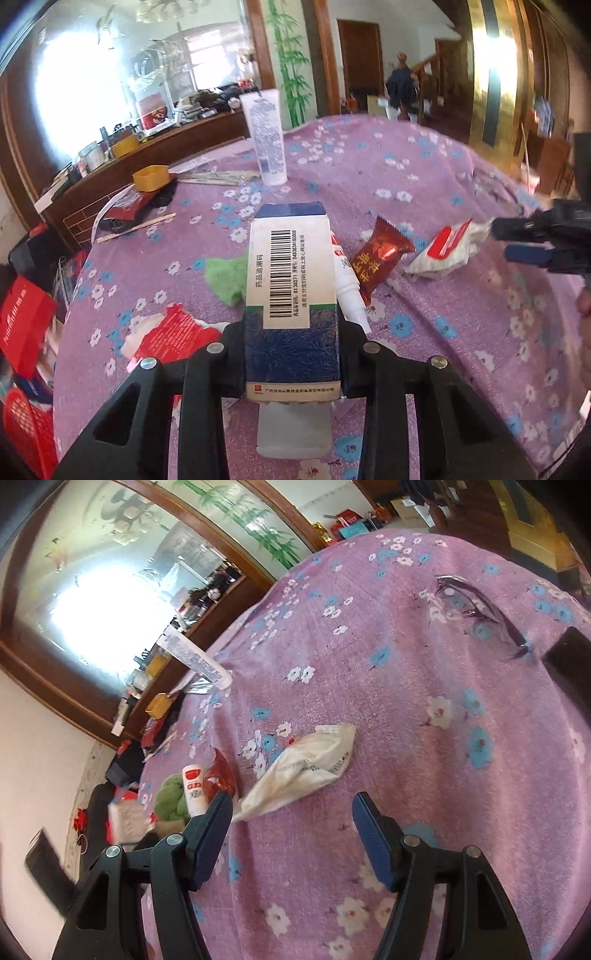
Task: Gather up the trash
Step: 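Grasp the crumpled white wrapper with the right tool while the left tool holds the box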
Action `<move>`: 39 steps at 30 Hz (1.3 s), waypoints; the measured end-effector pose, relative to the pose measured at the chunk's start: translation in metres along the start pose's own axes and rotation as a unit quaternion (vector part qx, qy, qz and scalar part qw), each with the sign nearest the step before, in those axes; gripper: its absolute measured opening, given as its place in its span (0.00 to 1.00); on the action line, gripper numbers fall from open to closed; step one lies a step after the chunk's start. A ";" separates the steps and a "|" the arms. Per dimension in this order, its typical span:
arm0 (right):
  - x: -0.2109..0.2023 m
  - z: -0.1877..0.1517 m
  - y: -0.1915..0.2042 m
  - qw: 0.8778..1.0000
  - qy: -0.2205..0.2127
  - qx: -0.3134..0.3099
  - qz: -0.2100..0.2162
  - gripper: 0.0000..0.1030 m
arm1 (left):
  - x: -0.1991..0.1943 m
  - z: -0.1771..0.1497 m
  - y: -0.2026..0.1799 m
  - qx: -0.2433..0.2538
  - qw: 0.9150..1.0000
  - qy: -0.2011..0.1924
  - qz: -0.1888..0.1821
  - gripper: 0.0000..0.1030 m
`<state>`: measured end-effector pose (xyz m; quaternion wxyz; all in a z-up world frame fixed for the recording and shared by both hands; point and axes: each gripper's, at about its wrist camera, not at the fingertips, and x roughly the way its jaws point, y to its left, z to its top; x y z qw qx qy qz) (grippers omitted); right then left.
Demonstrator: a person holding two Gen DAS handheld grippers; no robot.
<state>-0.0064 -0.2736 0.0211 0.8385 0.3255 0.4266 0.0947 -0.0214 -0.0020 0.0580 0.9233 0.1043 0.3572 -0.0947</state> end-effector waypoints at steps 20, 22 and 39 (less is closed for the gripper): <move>0.035 0.001 0.065 0.987 -0.028 -0.118 -0.102 0.15 | -0.046 -0.033 0.074 -0.091 0.990 -0.066 -0.088 0.32; 0.023 -0.003 0.081 0.986 -0.053 -0.135 -0.081 0.16 | -0.049 -0.034 0.081 -0.098 0.989 -0.069 -0.085 0.32; -0.018 -0.083 0.145 0.961 -0.082 -0.260 0.050 0.16 | -0.076 -0.070 0.095 -0.133 0.985 -0.064 -0.088 0.68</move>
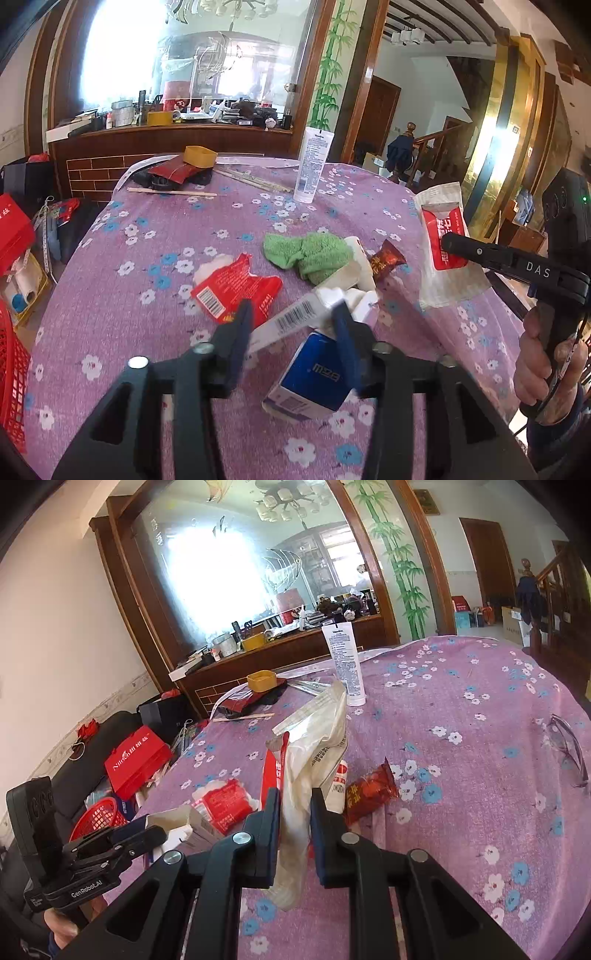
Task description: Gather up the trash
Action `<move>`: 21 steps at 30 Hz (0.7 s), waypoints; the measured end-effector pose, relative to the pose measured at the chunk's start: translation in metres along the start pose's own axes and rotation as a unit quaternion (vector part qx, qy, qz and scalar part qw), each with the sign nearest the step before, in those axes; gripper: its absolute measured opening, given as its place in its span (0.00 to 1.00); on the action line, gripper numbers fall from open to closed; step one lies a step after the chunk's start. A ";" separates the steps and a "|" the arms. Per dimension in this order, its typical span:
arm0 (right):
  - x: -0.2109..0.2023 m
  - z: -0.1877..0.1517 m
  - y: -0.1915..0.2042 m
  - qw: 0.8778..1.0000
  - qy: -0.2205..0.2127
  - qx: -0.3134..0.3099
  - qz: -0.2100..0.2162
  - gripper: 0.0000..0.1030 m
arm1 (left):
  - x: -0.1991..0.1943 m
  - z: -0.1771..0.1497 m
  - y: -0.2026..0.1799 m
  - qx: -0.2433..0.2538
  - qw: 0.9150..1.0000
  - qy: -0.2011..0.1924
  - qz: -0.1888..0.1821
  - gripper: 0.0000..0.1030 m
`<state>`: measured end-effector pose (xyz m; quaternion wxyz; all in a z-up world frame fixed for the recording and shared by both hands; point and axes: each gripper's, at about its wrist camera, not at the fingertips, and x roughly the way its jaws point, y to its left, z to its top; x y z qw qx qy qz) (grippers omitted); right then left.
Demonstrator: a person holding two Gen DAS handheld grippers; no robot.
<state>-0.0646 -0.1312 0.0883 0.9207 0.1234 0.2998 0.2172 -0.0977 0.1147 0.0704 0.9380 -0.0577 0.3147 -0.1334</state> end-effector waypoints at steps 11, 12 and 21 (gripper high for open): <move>-0.028 -0.013 -0.021 1.000 -0.013 0.020 -0.002 0.16 | -0.002 -0.033 -0.055 0.074 0.997 0.021 -0.014 0.80; -0.030 -0.014 -0.022 1.000 -0.015 0.021 -0.002 0.16 | -0.002 -0.036 -0.059 0.081 0.996 0.025 -0.007 0.80; -0.034 -0.024 -0.027 1.000 -0.009 0.026 0.008 0.16 | 0.004 -0.055 -0.056 0.020 0.998 0.052 -0.008 0.80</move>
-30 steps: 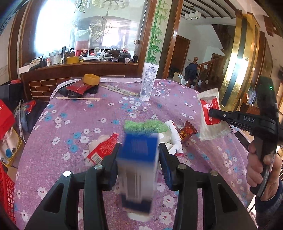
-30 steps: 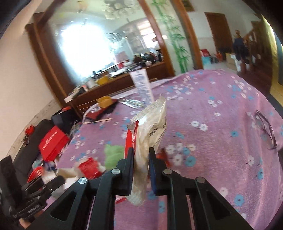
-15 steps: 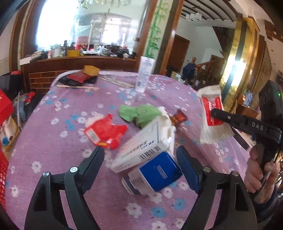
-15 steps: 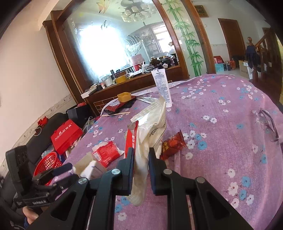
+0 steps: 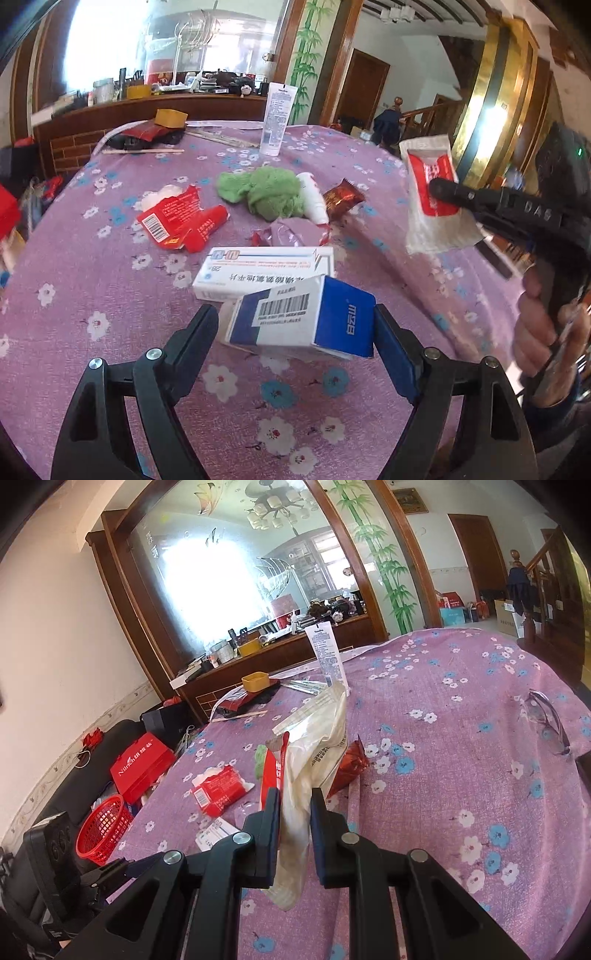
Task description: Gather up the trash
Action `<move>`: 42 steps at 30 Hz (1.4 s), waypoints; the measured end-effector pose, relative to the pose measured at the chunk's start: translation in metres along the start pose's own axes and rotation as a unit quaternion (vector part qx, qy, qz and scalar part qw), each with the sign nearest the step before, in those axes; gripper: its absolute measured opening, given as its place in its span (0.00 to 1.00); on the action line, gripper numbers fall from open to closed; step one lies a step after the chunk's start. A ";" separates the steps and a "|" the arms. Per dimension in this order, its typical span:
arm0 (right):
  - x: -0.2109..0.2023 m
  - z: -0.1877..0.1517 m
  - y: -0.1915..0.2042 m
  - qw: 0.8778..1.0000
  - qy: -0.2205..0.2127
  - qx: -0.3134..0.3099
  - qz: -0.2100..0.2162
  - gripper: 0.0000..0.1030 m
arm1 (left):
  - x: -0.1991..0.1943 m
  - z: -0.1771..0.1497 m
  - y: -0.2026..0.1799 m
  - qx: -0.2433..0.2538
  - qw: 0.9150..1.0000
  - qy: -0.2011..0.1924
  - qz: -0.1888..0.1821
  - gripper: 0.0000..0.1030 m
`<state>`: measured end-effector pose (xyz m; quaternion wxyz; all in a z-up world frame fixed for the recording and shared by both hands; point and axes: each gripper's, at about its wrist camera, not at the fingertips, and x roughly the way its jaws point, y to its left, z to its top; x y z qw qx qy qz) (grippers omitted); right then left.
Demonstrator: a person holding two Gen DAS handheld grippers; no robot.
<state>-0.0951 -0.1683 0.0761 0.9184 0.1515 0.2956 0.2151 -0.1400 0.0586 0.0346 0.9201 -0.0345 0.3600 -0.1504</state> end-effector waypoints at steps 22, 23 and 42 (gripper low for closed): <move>-0.004 -0.012 -0.008 1.000 0.007 0.003 0.003 0.16 | 0.017 -0.004 -0.032 0.069 0.997 0.023 0.028 0.79; -0.004 -0.012 -0.008 1.000 0.008 0.003 0.004 0.16 | 0.019 -0.003 -0.032 0.065 0.997 0.024 0.030 0.79; -0.001 -0.019 -0.001 1.000 0.017 -0.009 0.012 0.16 | 0.019 0.001 0.006 -0.044 0.998 -0.015 0.051 0.76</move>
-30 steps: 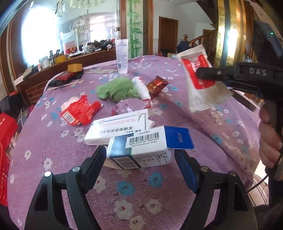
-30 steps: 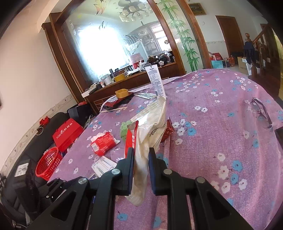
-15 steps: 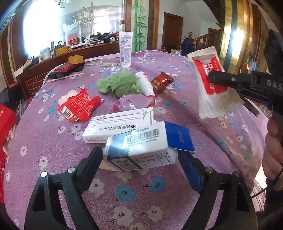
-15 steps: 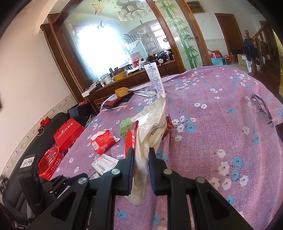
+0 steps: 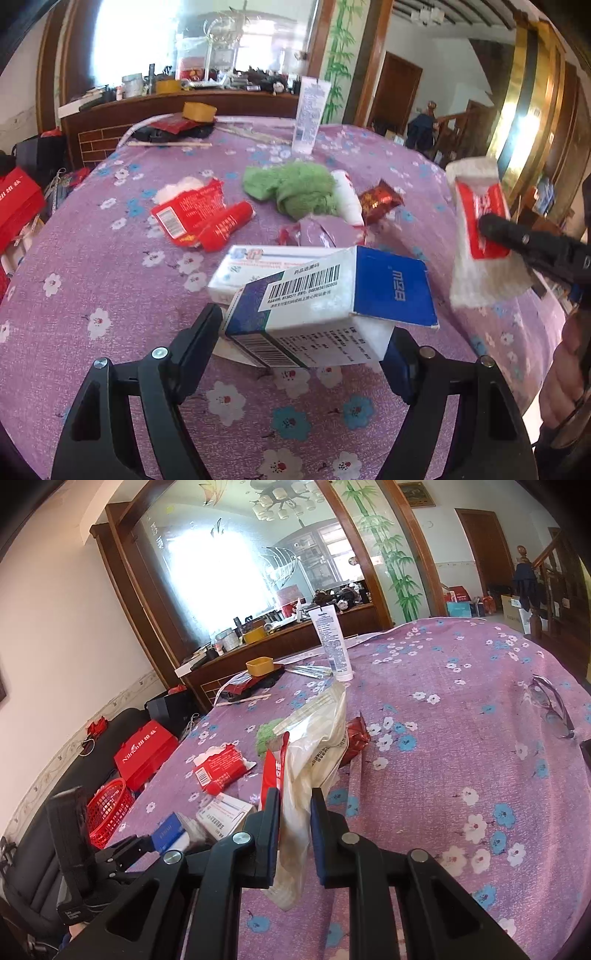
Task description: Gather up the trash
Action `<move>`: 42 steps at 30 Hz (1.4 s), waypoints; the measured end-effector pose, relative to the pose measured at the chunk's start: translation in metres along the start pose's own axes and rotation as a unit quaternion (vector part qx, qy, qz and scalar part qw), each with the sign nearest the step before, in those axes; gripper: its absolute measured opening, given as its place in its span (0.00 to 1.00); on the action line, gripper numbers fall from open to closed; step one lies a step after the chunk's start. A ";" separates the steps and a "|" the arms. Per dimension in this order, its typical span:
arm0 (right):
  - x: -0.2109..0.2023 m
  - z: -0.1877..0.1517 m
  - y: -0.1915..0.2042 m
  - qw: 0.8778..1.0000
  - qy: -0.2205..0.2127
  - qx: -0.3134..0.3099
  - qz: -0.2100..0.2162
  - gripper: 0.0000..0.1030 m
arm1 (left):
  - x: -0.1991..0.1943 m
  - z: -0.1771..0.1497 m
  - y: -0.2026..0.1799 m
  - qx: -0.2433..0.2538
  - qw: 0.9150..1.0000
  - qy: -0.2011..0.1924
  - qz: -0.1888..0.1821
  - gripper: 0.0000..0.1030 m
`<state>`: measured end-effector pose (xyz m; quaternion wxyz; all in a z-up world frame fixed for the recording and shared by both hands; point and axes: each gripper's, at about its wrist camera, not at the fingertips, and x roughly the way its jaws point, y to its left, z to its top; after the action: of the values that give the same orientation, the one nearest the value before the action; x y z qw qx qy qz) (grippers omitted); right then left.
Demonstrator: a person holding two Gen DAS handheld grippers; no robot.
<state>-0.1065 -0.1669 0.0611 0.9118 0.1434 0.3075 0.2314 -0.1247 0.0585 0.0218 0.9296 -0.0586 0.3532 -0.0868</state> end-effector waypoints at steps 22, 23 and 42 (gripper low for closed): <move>0.030 -0.020 0.023 0.998 -0.020 -0.055 0.002 0.16 | -0.015 0.000 -0.005 0.004 0.996 -0.057 0.070 0.76; 0.030 -0.021 0.024 0.998 -0.020 -0.056 0.004 0.16 | -0.015 0.000 -0.004 0.002 0.996 -0.059 0.070 0.76; 0.029 -0.024 0.029 0.997 -0.023 -0.075 0.011 0.17 | -0.017 -0.004 0.001 -0.012 0.996 -0.061 0.070 0.76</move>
<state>-0.1108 -0.1246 0.0402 0.9242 0.0837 0.2664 0.2606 -0.1397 0.0632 0.0295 0.9525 -0.0499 0.3003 -0.0136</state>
